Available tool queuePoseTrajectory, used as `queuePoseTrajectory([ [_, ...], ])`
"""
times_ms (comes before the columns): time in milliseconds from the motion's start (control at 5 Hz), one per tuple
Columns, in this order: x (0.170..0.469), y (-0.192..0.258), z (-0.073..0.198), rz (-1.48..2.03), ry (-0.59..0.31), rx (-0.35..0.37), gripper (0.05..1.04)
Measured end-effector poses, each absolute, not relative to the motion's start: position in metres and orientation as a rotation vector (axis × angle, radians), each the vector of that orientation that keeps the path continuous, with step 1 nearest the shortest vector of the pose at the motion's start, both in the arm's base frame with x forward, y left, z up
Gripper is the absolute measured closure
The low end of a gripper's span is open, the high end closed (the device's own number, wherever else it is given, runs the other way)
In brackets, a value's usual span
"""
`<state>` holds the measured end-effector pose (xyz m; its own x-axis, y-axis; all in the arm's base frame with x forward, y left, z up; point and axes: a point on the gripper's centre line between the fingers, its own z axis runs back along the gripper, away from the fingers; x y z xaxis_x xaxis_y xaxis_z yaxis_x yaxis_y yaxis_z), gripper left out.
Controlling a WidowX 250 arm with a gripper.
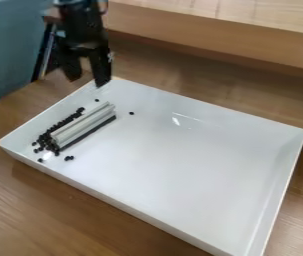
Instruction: Sweep into pile
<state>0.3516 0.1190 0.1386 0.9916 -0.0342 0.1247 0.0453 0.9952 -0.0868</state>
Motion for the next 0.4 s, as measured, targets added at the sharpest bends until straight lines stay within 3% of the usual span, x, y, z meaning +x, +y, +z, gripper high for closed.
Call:
queuePoseTrajectory([
  [400,0.362,0.083,0.139,-0.124,-0.118,-0.108,0.084],
])
